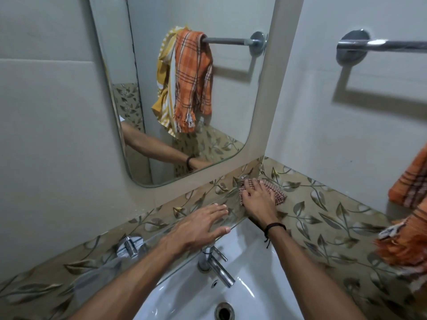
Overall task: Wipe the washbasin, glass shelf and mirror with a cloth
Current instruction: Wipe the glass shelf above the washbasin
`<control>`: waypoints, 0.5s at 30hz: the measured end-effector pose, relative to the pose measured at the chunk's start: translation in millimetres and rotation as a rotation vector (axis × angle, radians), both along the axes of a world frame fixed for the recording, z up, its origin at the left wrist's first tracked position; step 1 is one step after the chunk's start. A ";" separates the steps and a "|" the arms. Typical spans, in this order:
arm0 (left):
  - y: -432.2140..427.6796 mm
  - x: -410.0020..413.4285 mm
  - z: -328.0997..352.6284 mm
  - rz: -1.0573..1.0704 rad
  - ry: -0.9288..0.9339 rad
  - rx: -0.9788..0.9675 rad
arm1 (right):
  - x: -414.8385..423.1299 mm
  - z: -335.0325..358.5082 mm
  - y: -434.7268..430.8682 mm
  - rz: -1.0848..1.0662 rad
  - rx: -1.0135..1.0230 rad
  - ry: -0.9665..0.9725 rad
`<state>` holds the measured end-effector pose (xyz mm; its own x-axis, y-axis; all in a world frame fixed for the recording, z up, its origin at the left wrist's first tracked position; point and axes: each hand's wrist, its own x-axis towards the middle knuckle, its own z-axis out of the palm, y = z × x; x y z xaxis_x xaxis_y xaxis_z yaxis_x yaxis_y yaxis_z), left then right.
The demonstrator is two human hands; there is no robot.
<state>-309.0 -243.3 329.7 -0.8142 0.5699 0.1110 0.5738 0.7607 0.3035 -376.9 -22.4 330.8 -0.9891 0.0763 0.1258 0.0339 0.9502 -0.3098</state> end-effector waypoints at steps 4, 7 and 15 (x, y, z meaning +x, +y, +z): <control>0.0 -2.0 -2.4 0.001 -0.001 -0.011 | 37.9 -15.2 -17.2 0.179 -0.011 0.039; 0.4 -1.9 -1.8 0.001 -0.011 -0.015 | 38.0 -20.9 -6.0 0.251 -0.052 0.084; -1.4 0.6 2.0 0.005 -0.028 0.014 | -32.5 -10.6 61.5 0.034 -0.009 0.057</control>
<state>-308.4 -244.7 331.6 -0.8198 0.5645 0.0964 0.5614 0.7589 0.3300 -409.4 39.1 320.3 -0.9824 0.0442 0.1813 -0.0162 0.9477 -0.3186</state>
